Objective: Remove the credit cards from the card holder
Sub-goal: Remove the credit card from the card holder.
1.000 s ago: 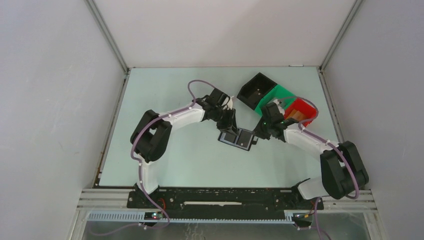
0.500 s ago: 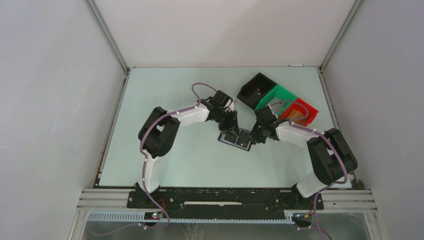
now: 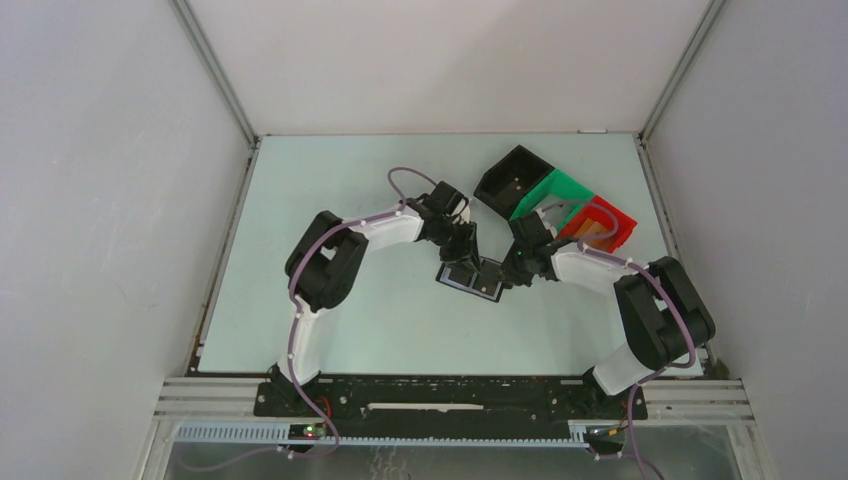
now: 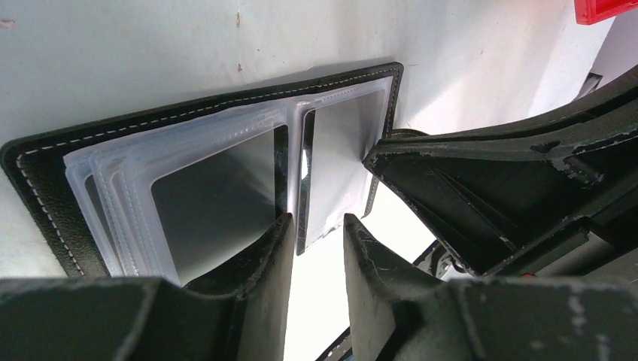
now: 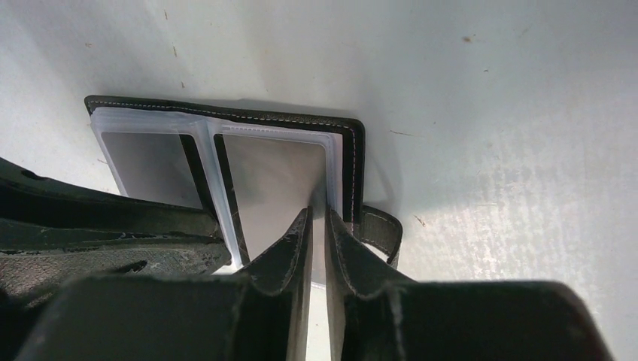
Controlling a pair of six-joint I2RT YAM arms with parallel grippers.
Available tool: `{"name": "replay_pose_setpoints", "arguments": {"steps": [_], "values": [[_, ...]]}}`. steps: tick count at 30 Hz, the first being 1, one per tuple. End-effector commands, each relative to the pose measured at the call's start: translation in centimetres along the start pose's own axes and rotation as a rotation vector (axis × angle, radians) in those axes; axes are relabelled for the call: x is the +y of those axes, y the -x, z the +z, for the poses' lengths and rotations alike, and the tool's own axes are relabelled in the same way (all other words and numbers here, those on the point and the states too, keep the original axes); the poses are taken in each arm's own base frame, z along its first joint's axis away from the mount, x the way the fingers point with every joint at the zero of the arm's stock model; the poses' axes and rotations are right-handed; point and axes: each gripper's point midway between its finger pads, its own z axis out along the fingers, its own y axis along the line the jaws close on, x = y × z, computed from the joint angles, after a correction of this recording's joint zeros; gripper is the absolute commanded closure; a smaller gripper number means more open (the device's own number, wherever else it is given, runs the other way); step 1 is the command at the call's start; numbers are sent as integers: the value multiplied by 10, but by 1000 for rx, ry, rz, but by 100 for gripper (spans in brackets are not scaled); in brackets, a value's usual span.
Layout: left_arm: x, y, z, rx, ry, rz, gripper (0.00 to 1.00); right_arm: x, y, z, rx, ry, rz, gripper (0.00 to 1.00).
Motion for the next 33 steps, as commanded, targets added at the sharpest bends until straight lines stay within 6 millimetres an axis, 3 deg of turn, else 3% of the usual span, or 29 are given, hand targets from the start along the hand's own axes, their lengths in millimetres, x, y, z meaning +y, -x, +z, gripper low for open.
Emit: {"name": "replay_pose_setpoints", "arguments": {"steps": [1,21,33], "values": [[-12,13,-1,-27,-21,19,64,-2,9,-3,-43,-32,-6,81],[3,6,7,-16,-2,-1,68,-3,-2,12,6,-35,6,77],[3,6,9,-15,-10,-1,69,-3,-7,16,56,53,56,77]]}}
